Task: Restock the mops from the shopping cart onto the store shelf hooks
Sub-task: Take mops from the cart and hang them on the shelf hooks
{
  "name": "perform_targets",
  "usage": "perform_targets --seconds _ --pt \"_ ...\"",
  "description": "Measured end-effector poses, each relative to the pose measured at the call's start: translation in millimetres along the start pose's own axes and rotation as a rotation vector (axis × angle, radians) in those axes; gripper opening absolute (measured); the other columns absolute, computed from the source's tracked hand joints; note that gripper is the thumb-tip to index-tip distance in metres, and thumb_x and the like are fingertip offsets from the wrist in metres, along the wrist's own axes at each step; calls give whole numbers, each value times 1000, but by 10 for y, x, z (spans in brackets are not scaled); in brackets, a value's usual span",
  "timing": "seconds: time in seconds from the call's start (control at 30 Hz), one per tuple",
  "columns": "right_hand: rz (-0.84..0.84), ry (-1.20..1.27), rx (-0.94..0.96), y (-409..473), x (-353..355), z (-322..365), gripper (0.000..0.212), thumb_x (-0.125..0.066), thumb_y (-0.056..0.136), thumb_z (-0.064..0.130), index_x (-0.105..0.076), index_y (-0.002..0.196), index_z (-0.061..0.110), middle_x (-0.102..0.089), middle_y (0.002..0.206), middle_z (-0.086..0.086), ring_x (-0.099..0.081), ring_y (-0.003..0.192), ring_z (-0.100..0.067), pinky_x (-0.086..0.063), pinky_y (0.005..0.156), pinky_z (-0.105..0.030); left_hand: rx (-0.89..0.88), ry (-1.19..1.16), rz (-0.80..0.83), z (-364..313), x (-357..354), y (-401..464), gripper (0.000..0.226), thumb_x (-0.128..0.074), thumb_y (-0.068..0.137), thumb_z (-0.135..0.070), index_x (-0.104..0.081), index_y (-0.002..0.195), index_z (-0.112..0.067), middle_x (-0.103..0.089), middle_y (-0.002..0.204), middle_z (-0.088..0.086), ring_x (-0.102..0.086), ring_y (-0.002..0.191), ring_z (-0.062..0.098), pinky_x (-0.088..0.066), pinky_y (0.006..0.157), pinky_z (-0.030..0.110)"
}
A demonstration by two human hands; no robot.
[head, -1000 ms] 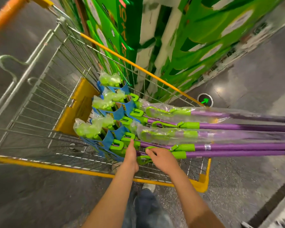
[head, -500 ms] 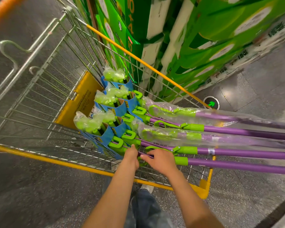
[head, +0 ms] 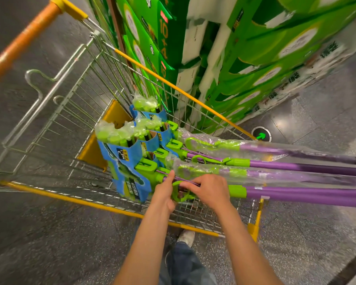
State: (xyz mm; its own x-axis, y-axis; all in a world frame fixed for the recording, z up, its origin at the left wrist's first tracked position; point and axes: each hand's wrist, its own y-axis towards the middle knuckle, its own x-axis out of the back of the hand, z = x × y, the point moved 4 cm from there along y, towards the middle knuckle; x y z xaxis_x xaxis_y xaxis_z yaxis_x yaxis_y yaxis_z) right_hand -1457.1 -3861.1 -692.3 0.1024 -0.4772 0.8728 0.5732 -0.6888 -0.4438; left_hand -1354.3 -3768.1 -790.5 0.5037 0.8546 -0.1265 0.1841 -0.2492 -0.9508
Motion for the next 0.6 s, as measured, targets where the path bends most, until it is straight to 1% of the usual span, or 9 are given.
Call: perform_targets --seconds 0.1,0.2,0.27,0.3,0.4,0.43,0.5,0.53,0.6 --pt "-89 -3 0 -85 220 38 76 -31 77 89 -80 89 32 -52 53 2 -54 59 -17 -32 52 -30 -22 2 48 -93 -82 -240 47 -66 93 -47 -64 114 -5 -72 101 19 -69 79 31 -54 58 35" --pt "-165 -20 -3 -214 473 66 94 -14 70 93 -78 80 26 -47 51 3 -52 58 -18 -33 55 -31 -58 -17 91 -160 -156 -511 44 -64 95 -45 -65 112 -4 -72 99 20 -68 82 31 -53 66 38" --pt "-232 -3 2 -291 622 74 97 -9 71 95 -73 70 21 -43 48 3 -51 57 -20 -32 55 -32 -86 -41 104 -198 -202 -700 40 -63 96 -42 -64 109 -5 -73 97 20 -70 80 31 -55 66 38" --pt "-263 11 4 -346 703 77 96 -10 72 94 -71 67 20 -45 48 2 -52 57 -20 -33 55 -32 -111 -44 93 -219 -218 -801 41 -63 96 -43 -63 111 -5 -73 99 20 -71 80 31 -56 64 37" --pt "-325 49 -6 -502 896 74 100 -4 69 96 -77 74 27 -57 53 0 -54 57 -18 -31 52 -30 -191 -10 59 -269 -271 -1048 69 -62 92 -58 -58 128 0 -72 111 21 -73 91 33 -59 61 36" --pt "-356 62 -6 -540 951 75 103 -1 68 97 -76 69 26 -54 50 0 -53 55 -18 -29 50 -30 -217 8 55 -283 -293 -1116 76 -61 90 -62 -57 130 3 -71 112 21 -73 93 33 -60 63 37" --pt "-417 85 -2 -657 1106 79 104 2 69 96 -61 53 16 -39 42 0 -46 47 -18 -23 46 -29 -277 35 64 -325 -342 -1327 80 -58 90 -64 -58 129 5 -72 109 20 -74 92 32 -62 69 40" --pt "-439 91 -5 -730 1189 71 100 -1 71 96 -54 50 13 -36 41 0 -43 45 -19 -22 46 -30 -307 42 75 -342 -374 -1435 79 -57 90 -65 -59 128 5 -73 108 20 -74 91 32 -62 70 41" --pt "-454 100 -8 -842 1325 59 92 -12 77 93 -47 48 13 -39 43 -1 -45 46 -20 -22 46 -30 -354 56 97 -377 -436 -1617 84 -58 87 -69 -59 128 4 -73 108 19 -75 90 31 -62 68 41"
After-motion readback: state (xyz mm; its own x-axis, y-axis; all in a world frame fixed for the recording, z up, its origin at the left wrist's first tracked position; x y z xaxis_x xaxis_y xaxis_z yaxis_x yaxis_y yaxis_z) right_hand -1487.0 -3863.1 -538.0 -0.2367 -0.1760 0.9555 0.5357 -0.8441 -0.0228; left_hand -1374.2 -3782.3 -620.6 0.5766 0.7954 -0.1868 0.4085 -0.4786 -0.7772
